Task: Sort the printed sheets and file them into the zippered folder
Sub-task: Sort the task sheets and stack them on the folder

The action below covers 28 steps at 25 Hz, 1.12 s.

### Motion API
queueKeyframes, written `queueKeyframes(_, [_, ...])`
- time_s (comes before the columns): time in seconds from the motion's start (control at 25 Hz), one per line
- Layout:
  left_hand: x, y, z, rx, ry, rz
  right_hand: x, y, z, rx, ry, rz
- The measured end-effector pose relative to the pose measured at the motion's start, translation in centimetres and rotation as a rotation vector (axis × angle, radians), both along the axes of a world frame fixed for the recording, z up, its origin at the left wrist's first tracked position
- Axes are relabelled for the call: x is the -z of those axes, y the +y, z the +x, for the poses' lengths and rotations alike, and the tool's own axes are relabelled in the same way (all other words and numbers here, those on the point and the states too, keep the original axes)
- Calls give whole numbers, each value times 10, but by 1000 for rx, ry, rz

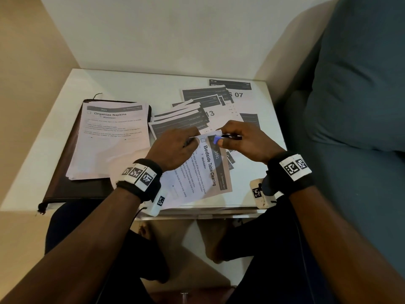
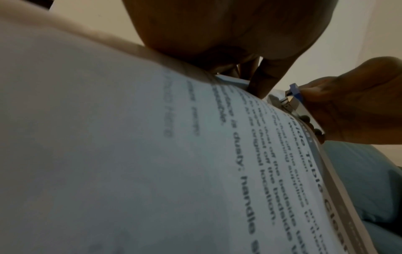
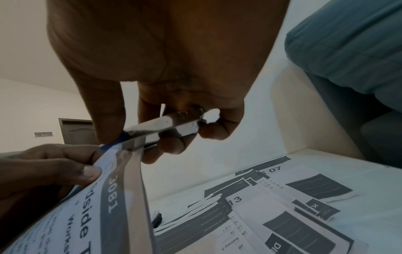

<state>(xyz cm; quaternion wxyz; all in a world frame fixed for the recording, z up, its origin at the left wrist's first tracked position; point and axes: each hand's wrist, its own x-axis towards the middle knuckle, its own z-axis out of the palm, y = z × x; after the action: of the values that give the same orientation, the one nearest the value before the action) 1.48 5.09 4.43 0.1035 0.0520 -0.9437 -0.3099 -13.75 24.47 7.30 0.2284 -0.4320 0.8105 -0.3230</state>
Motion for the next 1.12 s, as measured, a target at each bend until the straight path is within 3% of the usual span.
queueKeyframes(0.28, [4, 0, -1, 6, 7, -4, -1, -2, 4, -24, 29, -23])
queueKeyframes(0.48, [4, -2, 1, -23, 14, 39, 4, 3, 1, 61, -165, -60])
queueKeyframes(0.56, [5, -3, 2, -42, 21, 68, 5, 9, 0, 145, -284, -182])
queueKeyframes(0.68, [8, -5, 1, -75, 40, 122, 22, 22, -14, 423, -356, -264])
queueKeyframes(0.76, [10, -4, -1, -86, 69, 148, 53, 35, -33, 626, -273, -111])
queueKeyframes(0.88, [12, 3, -7, -106, 87, 198, 104, 53, -50, 890, -138, 273])
queueKeyframes(0.96, [14, 8, -11, -114, 87, 217, 126, 58, -51, 936, -76, 432])
queueKeyframes(1.12, [19, 8, -17, -128, 57, 252, 145, 56, -46, 915, 15, 517])
